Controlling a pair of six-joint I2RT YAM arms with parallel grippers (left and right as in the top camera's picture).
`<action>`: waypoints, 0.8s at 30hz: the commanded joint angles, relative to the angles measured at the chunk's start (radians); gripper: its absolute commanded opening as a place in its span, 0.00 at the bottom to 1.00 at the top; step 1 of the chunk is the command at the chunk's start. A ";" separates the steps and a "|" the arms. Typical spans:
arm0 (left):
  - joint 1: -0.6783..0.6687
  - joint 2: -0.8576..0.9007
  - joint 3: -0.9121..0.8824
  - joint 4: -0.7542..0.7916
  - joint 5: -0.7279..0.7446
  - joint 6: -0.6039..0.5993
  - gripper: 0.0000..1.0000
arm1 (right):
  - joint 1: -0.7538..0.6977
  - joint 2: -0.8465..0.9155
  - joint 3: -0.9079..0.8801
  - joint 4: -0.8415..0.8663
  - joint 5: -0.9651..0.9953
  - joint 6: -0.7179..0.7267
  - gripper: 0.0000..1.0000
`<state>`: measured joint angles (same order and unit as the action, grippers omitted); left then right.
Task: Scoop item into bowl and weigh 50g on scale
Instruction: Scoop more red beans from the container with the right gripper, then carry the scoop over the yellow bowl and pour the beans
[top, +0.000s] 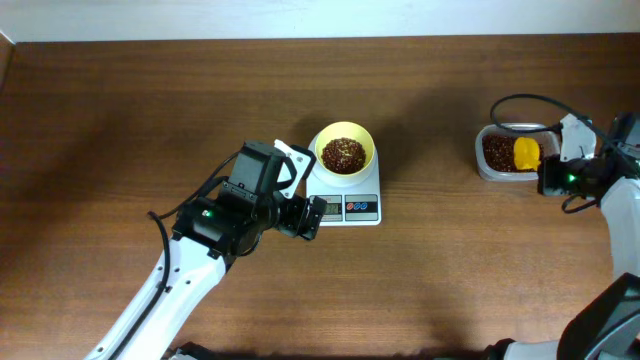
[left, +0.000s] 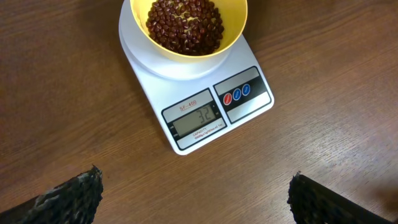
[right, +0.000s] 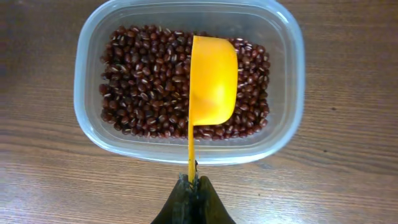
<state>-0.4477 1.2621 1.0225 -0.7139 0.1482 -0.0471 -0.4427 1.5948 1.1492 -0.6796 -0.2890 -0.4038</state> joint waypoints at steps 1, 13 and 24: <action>-0.003 -0.006 -0.005 0.002 -0.007 -0.006 0.99 | 0.051 0.034 0.005 -0.001 -0.031 -0.007 0.04; -0.003 -0.006 -0.005 0.002 -0.007 -0.006 0.99 | -0.134 0.033 0.006 0.019 -0.410 0.293 0.04; -0.003 -0.006 -0.005 0.002 -0.007 -0.006 0.99 | -0.278 0.033 0.006 0.018 -0.684 0.477 0.04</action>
<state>-0.4477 1.2621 1.0225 -0.7143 0.1482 -0.0471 -0.6788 1.6226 1.1492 -0.6647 -0.8047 0.0460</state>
